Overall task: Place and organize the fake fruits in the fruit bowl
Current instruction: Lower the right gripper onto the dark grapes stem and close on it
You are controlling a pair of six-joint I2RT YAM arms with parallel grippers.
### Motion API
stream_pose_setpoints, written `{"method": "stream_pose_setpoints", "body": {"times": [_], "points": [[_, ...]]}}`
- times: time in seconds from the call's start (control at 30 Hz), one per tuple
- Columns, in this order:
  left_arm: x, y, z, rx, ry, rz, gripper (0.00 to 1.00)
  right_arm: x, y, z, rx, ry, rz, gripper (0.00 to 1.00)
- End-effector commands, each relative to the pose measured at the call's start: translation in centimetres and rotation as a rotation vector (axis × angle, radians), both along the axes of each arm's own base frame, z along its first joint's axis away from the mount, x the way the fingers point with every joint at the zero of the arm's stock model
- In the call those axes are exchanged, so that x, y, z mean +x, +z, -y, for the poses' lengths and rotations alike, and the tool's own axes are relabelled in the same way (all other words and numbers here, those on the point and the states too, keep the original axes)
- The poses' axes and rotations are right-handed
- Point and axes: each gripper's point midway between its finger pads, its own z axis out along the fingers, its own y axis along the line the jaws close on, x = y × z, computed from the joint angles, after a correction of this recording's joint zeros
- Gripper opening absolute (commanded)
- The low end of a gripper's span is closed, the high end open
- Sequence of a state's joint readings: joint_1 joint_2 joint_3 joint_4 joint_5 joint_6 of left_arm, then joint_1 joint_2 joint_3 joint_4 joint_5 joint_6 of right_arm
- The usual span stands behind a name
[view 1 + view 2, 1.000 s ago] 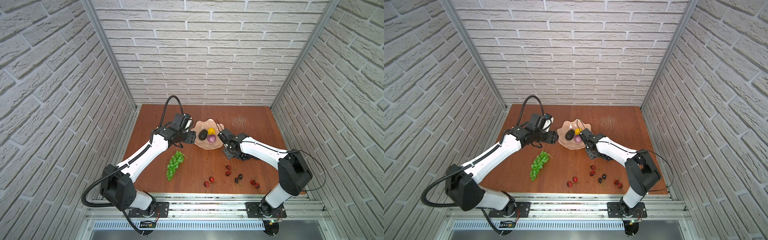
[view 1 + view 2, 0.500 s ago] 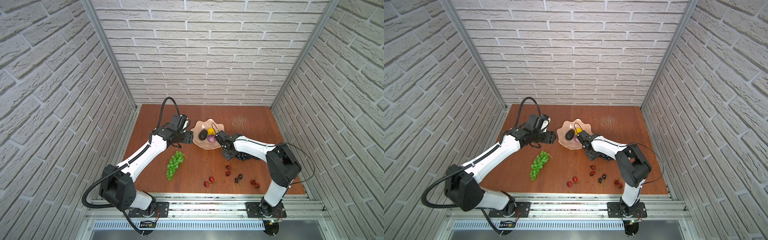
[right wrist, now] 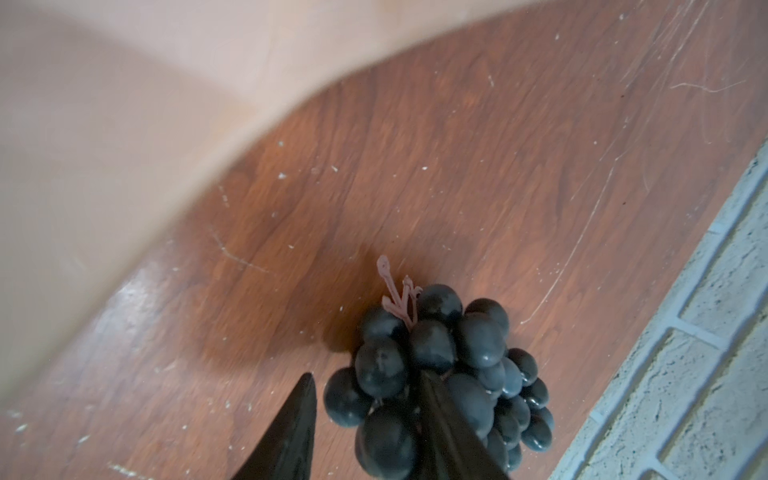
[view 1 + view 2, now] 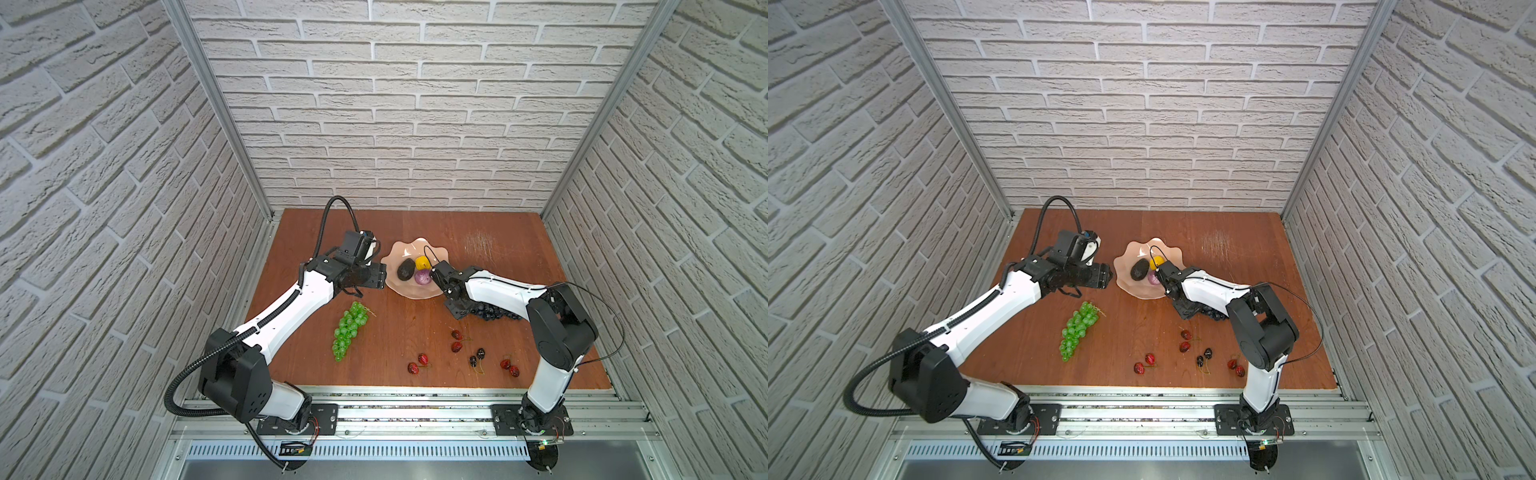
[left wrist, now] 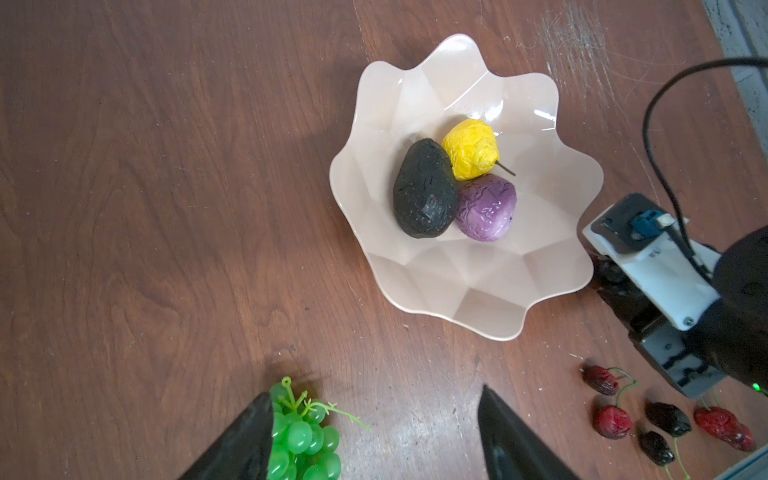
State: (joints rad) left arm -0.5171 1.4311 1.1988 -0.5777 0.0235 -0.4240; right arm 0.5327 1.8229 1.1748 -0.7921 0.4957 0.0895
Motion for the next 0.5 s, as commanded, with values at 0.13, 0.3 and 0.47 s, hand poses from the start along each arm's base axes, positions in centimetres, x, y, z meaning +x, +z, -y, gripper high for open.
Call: {"method": "stream_pose_setpoints", "body": {"times": [0.13,0.3,0.47], "points": [[0.21,0.67,-0.12,-0.029,0.016,0.024,0.77,1.36,0.07,0.81,-0.071,-0.008,0.042,0.31],[0.16,0.67,-0.21,-0.028,0.018,0.026,0.77,1.57,0.35,0.80,-0.066,-0.010,0.064,0.22],[0.10,0.83,-0.33,-0.027,0.021,0.030,0.77,1.37,0.70,0.98,-0.066,-0.017,0.074,0.08]]}}
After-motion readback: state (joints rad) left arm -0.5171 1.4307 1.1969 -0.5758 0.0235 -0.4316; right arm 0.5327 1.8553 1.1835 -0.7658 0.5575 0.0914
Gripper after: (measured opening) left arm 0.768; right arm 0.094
